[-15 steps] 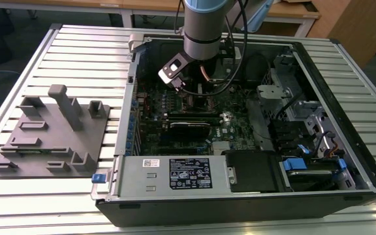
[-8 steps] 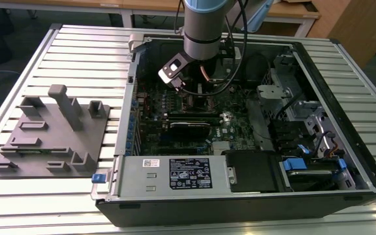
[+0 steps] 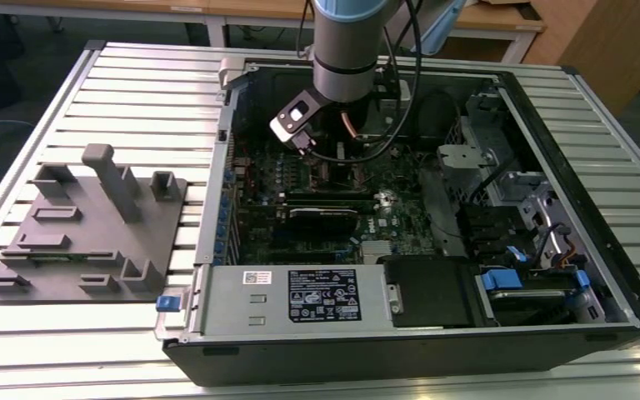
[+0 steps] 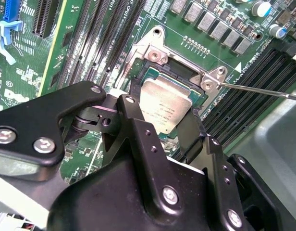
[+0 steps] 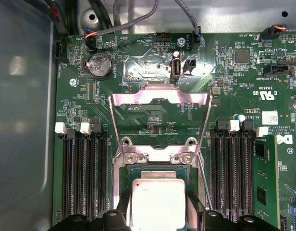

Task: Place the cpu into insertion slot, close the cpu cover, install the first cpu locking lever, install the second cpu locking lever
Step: 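Place the cpu into insertion slot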

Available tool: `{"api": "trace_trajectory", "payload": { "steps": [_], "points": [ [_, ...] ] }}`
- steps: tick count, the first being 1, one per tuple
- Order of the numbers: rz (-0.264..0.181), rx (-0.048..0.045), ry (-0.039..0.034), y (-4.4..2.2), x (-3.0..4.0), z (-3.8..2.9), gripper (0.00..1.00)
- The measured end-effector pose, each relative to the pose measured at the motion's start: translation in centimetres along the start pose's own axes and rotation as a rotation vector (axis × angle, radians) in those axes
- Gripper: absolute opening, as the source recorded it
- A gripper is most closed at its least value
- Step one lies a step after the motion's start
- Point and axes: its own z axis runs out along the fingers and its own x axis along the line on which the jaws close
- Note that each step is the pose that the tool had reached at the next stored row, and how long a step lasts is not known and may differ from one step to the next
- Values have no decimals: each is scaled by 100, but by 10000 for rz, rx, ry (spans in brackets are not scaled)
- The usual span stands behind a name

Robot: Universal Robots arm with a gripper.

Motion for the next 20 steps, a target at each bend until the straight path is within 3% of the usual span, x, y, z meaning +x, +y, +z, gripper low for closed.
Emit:
{"api": "trace_trajectory", "payload": {
  "steps": [14, 16, 17, 20],
  "points": [
    [-1, 0, 0, 0, -1, 23, 54],
    [0, -9, 13, 1, 1, 28, 55],
    [0, -6, 10, 0, 1, 28, 61],
    [-1, 0, 0, 0, -1, 25, 61]
  ]
}}
